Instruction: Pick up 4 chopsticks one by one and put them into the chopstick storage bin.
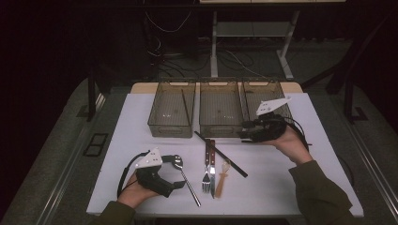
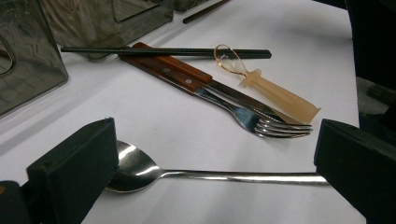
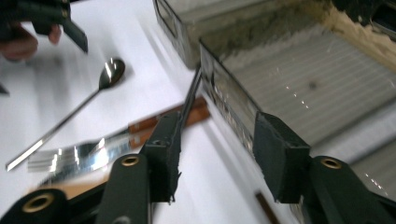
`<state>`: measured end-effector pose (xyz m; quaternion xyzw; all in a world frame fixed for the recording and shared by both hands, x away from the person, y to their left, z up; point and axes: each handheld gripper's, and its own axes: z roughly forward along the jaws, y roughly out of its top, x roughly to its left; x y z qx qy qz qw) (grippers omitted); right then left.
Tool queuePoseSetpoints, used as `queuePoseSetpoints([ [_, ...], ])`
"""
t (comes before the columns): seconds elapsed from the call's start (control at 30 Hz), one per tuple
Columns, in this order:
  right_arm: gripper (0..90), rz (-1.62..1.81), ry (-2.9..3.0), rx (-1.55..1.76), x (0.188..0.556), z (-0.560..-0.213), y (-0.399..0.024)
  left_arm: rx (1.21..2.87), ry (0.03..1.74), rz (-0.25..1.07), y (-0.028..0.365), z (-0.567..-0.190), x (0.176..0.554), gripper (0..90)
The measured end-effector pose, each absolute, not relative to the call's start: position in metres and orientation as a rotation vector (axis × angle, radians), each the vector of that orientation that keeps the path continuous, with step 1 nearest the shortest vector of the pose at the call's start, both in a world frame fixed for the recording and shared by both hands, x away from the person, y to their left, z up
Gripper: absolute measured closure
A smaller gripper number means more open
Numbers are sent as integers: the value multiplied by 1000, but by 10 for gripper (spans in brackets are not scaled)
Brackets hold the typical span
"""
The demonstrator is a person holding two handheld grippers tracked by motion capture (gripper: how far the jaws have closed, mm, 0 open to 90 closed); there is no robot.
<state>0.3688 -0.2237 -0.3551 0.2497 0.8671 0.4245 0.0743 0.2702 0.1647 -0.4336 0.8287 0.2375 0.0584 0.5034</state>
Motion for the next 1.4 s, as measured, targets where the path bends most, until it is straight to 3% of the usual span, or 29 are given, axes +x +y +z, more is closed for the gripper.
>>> queuePoseSetpoints([
  [0.33,681,1187,2605,851,358,-378,-269,2001,579,136,164,-434,270,0],
  [0.63,737,1097,2564,999,360,-398,-313,2008,577,140,164,-434,270,0],
  [1.4,753,918,2392,1344,364,-427,-427,2020,577,137,163,-435,271,0],
])
